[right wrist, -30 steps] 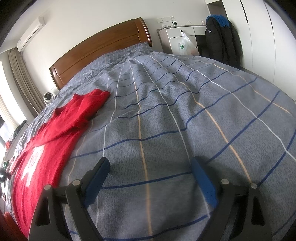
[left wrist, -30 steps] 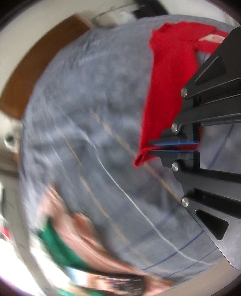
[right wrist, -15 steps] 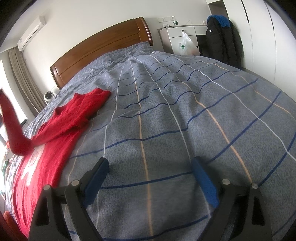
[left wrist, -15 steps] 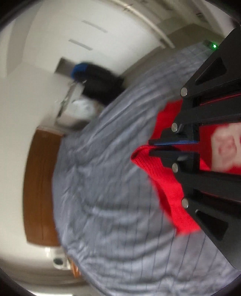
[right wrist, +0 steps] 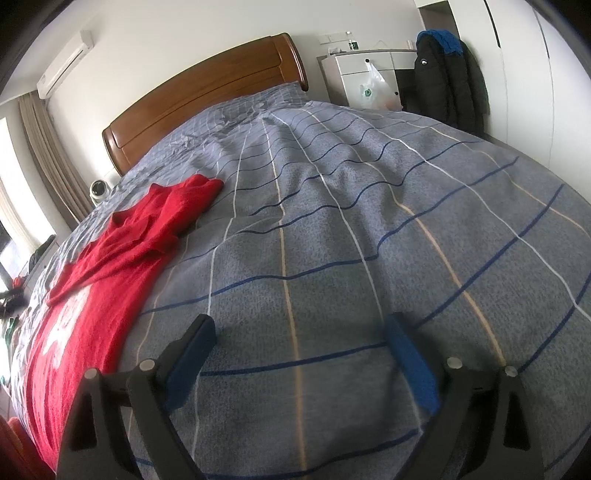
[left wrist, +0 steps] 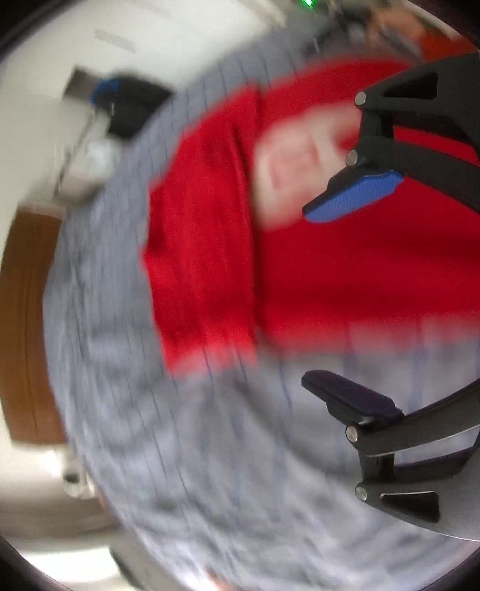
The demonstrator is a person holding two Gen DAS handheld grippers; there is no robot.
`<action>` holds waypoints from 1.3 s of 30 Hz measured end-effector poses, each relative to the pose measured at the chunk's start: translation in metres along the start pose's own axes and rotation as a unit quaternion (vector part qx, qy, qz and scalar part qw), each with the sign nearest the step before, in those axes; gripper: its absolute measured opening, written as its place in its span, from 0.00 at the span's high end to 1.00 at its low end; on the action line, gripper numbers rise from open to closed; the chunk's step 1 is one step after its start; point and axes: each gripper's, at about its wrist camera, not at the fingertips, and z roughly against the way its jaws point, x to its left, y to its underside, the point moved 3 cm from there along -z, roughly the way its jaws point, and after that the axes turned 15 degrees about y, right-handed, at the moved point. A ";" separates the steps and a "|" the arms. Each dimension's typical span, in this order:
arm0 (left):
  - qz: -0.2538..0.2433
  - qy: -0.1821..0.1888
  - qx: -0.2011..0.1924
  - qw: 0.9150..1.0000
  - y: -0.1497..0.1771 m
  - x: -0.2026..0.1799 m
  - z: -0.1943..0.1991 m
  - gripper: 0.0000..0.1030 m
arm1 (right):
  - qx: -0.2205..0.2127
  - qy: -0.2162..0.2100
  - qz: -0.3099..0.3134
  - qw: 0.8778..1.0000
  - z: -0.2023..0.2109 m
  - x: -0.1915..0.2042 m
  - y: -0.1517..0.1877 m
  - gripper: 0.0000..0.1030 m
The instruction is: Fold small clothes
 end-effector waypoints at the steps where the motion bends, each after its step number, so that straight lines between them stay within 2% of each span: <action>1: 0.011 -0.016 -0.001 1.000 0.005 0.015 0.003 0.18 | 0.000 0.001 0.001 1.000 0.000 0.001 0.000 0.09; 5: 0.052 -0.072 -0.034 0.995 0.026 0.068 0.012 0.15 | -0.001 0.007 0.005 1.000 0.000 0.003 0.000 0.09; 9: 0.045 -0.129 -0.061 0.989 0.051 0.091 -0.003 0.05 | -0.005 0.019 0.014 1.000 0.000 0.006 0.001 0.09; 11: 0.050 -0.124 -0.077 0.988 0.059 0.097 -0.004 0.03 | -0.007 0.023 0.017 1.000 -0.001 0.007 0.001 0.09; 13: 0.055 -0.121 -0.075 0.988 0.047 0.093 -0.003 0.04 | -0.008 0.024 0.018 1.000 -0.001 0.007 0.001 0.09; 15: 0.038 -0.111 -0.097 0.988 0.024 0.092 0.003 0.04 | -0.009 0.025 0.018 0.999 0.000 0.007 0.003 0.09; 18: 0.036 -0.128 -0.116 0.984 -0.005 0.108 0.004 0.01 | -0.010 0.029 0.022 0.999 0.000 0.008 0.003 0.09; 20: 0.055 -0.128 -0.098 0.985 -0.018 0.128 -0.010 0.00 | -0.010 0.032 0.023 0.999 0.000 0.009 0.004 0.09; 21: 0.072 -0.140 -0.058 0.986 -0.020 0.143 -0.028 0.00 | -0.010 0.032 0.023 0.999 0.000 0.009 0.003 0.09; 23: 0.088 -0.153 -0.005 0.984 -0.011 0.160 -0.050 0.00 | -0.010 0.032 0.023 0.999 -0.001 0.009 0.003 0.09; 24: 0.092 -0.144 -0.026 0.985 -0.009 0.161 -0.046 0.00 | -0.010 0.032 0.023 0.999 -0.001 0.009 0.003 0.09; 27: 0.087 -0.144 -0.047 0.985 -0.002 0.160 -0.042 0.00 | -0.010 0.031 0.023 0.999 -0.001 0.009 0.003 0.09; 39: 0.090 -0.141 -0.047 0.985 -0.001 0.160 -0.040 0.00 | -0.012 0.028 0.020 0.999 0.001 0.010 0.003 0.09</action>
